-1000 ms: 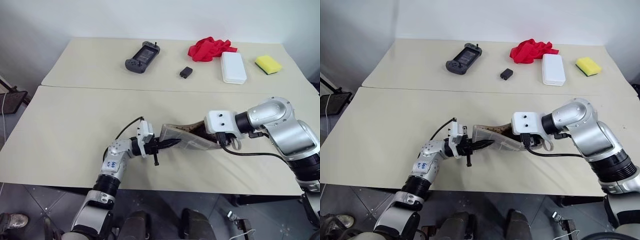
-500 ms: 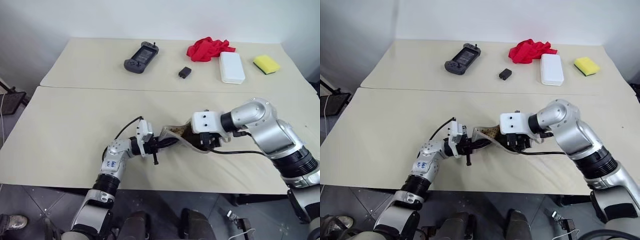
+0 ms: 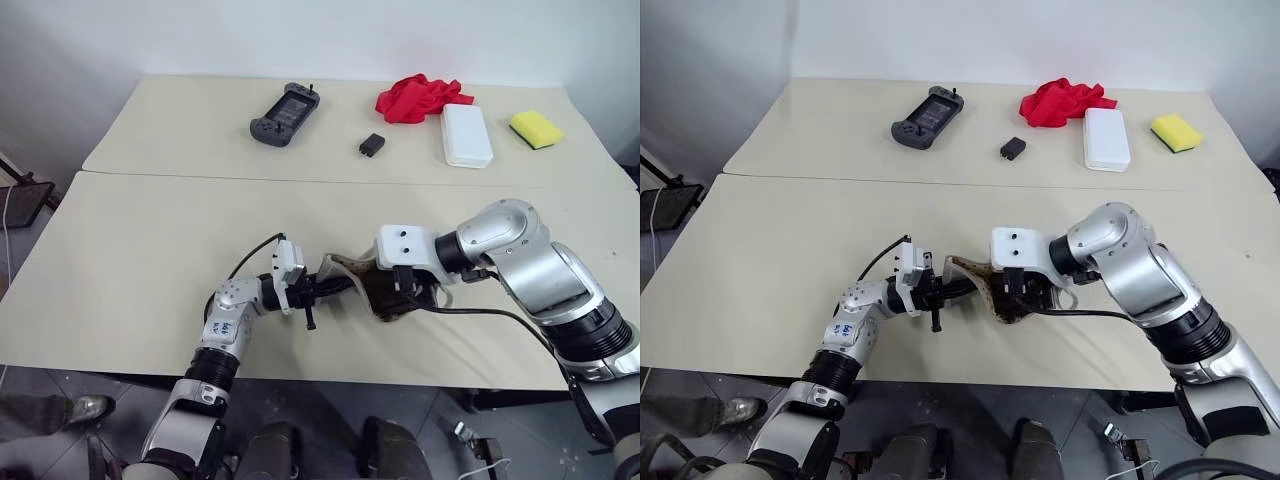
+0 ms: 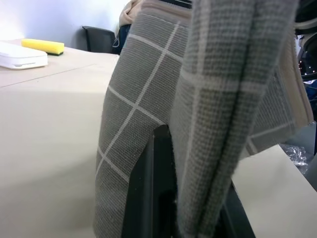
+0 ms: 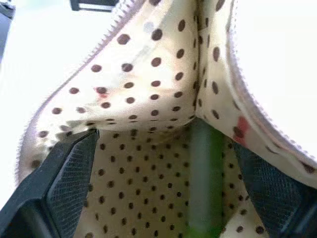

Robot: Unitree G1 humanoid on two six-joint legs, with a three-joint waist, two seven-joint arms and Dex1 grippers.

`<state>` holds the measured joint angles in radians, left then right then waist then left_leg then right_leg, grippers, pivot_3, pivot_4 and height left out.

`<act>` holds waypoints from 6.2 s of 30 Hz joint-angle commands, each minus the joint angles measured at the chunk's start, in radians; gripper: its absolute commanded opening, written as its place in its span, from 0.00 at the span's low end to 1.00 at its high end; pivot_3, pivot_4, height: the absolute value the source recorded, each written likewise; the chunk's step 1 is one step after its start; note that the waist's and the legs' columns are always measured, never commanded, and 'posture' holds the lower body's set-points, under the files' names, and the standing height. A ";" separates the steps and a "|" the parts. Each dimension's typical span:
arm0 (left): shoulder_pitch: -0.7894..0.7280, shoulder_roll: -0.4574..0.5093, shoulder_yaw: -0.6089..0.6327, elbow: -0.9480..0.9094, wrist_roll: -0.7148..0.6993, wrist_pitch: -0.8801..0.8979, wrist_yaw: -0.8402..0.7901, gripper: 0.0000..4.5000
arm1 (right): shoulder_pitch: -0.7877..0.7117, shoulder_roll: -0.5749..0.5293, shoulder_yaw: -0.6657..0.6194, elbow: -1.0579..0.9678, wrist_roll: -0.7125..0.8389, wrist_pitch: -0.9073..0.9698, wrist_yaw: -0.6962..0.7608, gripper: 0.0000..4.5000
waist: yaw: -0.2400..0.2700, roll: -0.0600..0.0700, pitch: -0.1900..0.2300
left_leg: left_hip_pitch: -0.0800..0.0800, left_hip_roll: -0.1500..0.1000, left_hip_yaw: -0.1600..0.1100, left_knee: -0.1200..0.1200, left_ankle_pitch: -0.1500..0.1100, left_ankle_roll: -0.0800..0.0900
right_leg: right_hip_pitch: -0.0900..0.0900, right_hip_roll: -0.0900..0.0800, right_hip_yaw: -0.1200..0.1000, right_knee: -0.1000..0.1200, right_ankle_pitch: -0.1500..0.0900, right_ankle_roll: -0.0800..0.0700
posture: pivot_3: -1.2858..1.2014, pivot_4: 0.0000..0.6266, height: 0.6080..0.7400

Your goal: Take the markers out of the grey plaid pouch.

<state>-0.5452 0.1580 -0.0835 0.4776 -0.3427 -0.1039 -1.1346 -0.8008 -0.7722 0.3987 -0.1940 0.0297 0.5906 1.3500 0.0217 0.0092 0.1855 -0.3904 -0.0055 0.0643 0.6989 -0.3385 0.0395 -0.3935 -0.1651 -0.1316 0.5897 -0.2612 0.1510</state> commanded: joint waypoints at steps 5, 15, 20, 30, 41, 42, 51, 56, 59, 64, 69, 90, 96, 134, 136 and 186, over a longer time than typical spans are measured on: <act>-0.014 -0.007 0.008 -0.010 -0.006 0.001 0.002 0.00 | -0.010 0.015 0.032 0.052 -0.116 -0.147 -0.091 0.63 | -0.001 0.000 0.000 | 0.000 0.000 0.000 0.000 0.000 0.000 | 0.000 0.000 0.000 0.000 0.000 0.000 | 0.52 0.24 1.00; -0.029 -0.006 0.014 0.005 -0.008 0.002 -0.001 0.00 | -0.006 0.054 0.127 0.082 -0.284 -0.131 -0.157 0.63 | -0.001 0.000 0.000 | 0.000 0.000 0.001 0.000 0.000 0.000 | 0.000 0.000 0.000 0.000 0.000 0.000 | 0.52 0.24 1.00; -0.036 -0.006 0.017 0.015 -0.008 -0.001 -0.002 0.00 | 0.017 0.073 0.162 0.157 -0.329 -0.122 -0.162 0.63 | -0.001 0.000 0.000 | 0.000 0.000 0.001 0.000 0.000 0.000 | 0.000 0.000 0.000 0.000 0.000 0.000 | 0.52 0.24 1.00; -0.041 -0.005 0.029 0.022 -0.012 -0.004 0.005 0.00 | 0.002 0.116 0.148 0.275 -0.323 -0.168 -0.161 0.46 | -0.020 -0.008 -0.006 | 0.003 0.002 -0.001 0.000 0.001 -0.001 | 0.003 0.000 0.000 0.001 0.000 0.000 | 0.52 0.24 1.00; -0.026 0.005 0.034 -0.002 -0.012 0.009 0.008 0.00 | -0.040 0.075 -0.009 0.221 -0.204 -0.336 -0.146 0.24 | -0.022 -0.008 -0.005 | 0.001 0.001 -0.001 -0.001 0.001 -0.001 | 0.001 0.000 0.000 0.000 0.000 0.000 | 0.52 0.24 1.00; -0.024 0.006 0.034 -0.003 -0.011 0.008 0.009 0.00 | -0.043 0.066 -0.024 0.227 -0.201 -0.357 -0.155 0.24 | -0.022 -0.008 -0.005 | 0.001 0.001 -0.001 -0.001 0.001 -0.001 | 0.001 0.000 0.000 0.000 0.000 0.000 | 0.52 0.24 1.00; -0.007 0.004 0.028 -0.017 -0.012 0.015 0.015 0.00 | 0.003 0.043 -0.046 0.267 -0.092 -0.727 -0.129 0.24 | -0.023 -0.008 -0.005 | 0.001 0.001 0.000 -0.002 0.001 -0.001 | 0.000 0.001 0.000 0.000 0.000 0.000 | 0.52 0.24 1.00; -0.009 0.004 0.026 -0.017 -0.011 0.012 0.016 0.00 | 0.008 0.025 -0.072 0.363 -0.102 -0.704 -0.129 0.24 | -0.023 -0.009 -0.005 | 0.000 0.001 0.001 -0.002 0.001 -0.001 | 0.001 0.001 0.000 -0.001 0.000 0.000 | 0.52 0.24 1.00; -0.001 0.009 0.024 -0.025 -0.013 0.013 0.019 0.00 | -0.003 0.013 -0.087 0.388 -0.113 -0.536 -0.148 0.24 | -0.023 -0.008 -0.005 | 0.001 0.002 0.000 -0.002 0.001 -0.001 | 0.001 0.001 0.000 0.000 0.000 0.000 | 0.52 0.24 1.00; 0.019 0.018 0.018 -0.046 -0.015 0.016 0.026 0.00 | -0.049 -0.019 -0.073 0.441 -0.187 -0.472 -0.192 0.24 | -0.022 -0.008 -0.005 | 0.001 0.002 0.000 -0.001 0.001 -0.001 | 0.001 0.000 0.000 -0.001 0.000 0.000 | 0.52 0.24 1.00; 0.025 0.019 0.014 -0.057 -0.017 0.020 0.038 0.00 | -0.073 -0.042 -0.021 0.403 -0.308 -0.429 -0.235 0.24 | -0.022 -0.008 -0.005 | 0.000 0.002 0.000 -0.002 0.001 -0.001 | 0.000 0.000 0.000 -0.001 0.000 0.000 | 0.52 0.24 1.00; -0.197 -0.086 0.191 -0.152 -0.424 0.812 0.284 0.00 | -0.011 0.041 0.054 0.488 -0.249 -0.780 -0.160 0.24 | -0.022 -0.009 -0.004 | 0.000 0.002 -0.001 -0.001 0.001 -0.001 | 0.000 0.001 0.000 0.000 0.000 0.000 | 0.52 0.24 1.00; -0.240 -0.105 0.290 -0.104 -0.478 1.000 0.445 0.00 | -0.067 0.058 0.044 0.546 -0.260 -0.852 -0.153 0.24 | -0.024 -0.009 -0.004 | 0.000 0.002 -0.001 -0.002 0.001 -0.001 | 0.001 0.001 0.000 -0.001 0.000 0.000 | 0.52 0.24 1.00; 0.054 0.071 -0.009 -0.294 -0.200 0.642 0.219 0.00 | -0.024 0.055 -0.285 0.646 0.189 -0.736 -0.026 0.24 | -0.024 -0.009 -0.004 | 0.002 0.002 0.000 -0.002 0.001 -0.002 | 0.002 0.001 0.000 0.000 0.000 0.000 | 0.52 0.24 1.00; 0.057 0.072 -0.013 -0.291 -0.190 0.621 0.212 0.00 | -0.017 0.065 -0.305 0.631 0.235 -0.698 -0.018 0.24 | -0.025 -0.009 -0.004 | 0.002 0.002 0.000 -0.002 0.001 -0.002 | 0.002 0.001 0.001 0.000 0.000 0.000 | 0.52 0.24 1.00; -0.042 0.215 0.181 -0.253 -0.317 0.660 0.042 0.00 | 0.151 -0.140 -0.567 0.658 0.352 -0.257 -0.226 0.99 | -0.021 -0.004 -0.003 | -0.001 0.001 0.004 -0.003 0.000 -0.001 | 0.000 0.001 -0.001 -0.002 0.000 0.000 | 0.52 0.24 1.00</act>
<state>-0.5537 0.3605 0.0279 0.2442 -0.5709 0.4702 -1.1209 -0.6589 -0.9097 -0.1009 0.5190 0.3211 0.4339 1.0430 0.0005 0.0053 0.1829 -0.3912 -0.0036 0.0681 0.6958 -0.3380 0.0387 -0.3938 -0.1644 -0.1321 0.5876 -0.2608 0.1512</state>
